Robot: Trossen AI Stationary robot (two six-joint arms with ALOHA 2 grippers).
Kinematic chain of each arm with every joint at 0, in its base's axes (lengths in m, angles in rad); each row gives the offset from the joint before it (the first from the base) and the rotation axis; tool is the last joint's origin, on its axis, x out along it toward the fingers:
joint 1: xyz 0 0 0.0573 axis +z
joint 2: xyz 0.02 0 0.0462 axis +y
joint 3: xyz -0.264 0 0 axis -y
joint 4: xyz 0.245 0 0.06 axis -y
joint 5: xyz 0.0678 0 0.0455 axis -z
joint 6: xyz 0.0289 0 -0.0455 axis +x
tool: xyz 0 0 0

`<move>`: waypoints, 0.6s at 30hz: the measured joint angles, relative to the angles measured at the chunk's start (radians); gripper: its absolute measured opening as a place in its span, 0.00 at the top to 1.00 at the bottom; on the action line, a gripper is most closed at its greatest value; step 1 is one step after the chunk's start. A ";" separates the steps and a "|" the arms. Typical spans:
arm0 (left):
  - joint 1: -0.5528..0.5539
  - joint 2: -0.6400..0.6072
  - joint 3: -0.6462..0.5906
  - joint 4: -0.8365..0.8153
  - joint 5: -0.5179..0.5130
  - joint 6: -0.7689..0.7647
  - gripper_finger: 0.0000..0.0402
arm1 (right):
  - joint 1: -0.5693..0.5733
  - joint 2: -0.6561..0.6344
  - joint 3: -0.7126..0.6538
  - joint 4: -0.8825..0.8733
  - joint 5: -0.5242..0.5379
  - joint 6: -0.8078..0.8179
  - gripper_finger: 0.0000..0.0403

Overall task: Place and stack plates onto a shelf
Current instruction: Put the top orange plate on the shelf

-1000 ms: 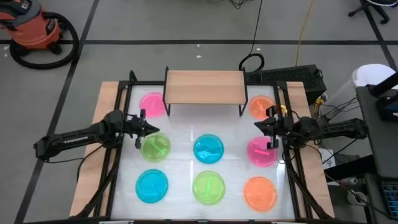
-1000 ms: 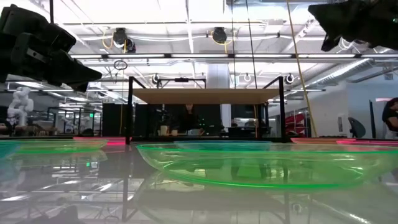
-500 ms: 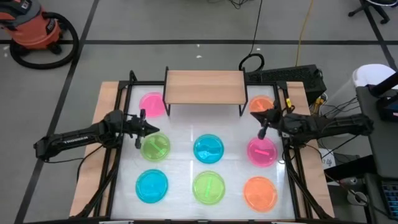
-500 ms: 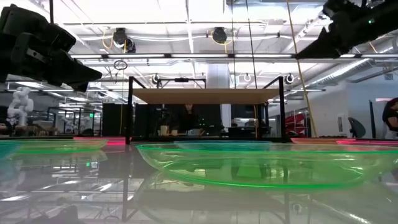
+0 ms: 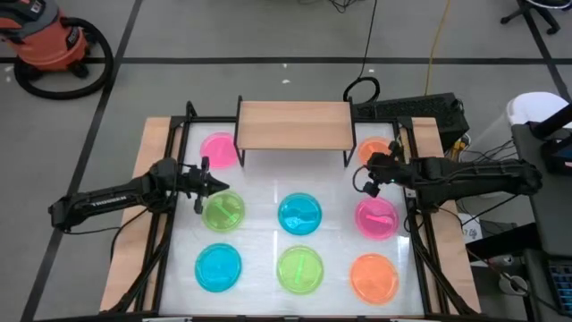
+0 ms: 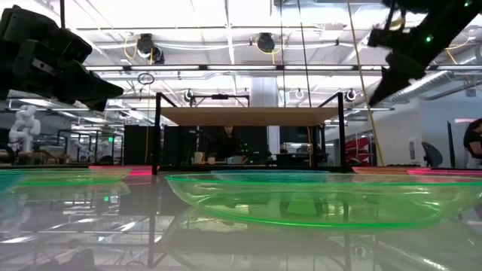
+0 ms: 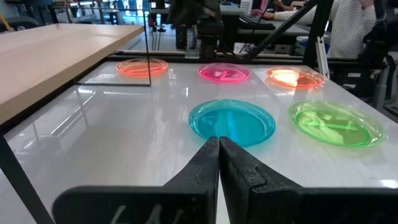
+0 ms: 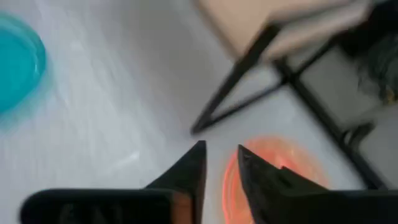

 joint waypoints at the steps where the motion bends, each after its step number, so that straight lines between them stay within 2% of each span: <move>1: 0.000 0.000 0.000 0.000 0.000 0.000 0.96 | -0.014 0.018 -0.003 -0.010 -0.031 0.018 0.75; 4: 0.000 0.000 0.000 0.000 0.000 0.000 0.96 | -0.054 0.074 -0.023 -0.002 -0.091 0.059 0.66; 9: 0.000 0.000 0.000 0.000 0.000 0.000 0.96 | -0.135 0.185 -0.054 0.059 -0.086 0.107 0.56; 18: 0.000 0.000 0.000 0.000 0.000 0.000 0.96 | -0.253 0.381 -0.117 0.174 -0.086 0.040 0.52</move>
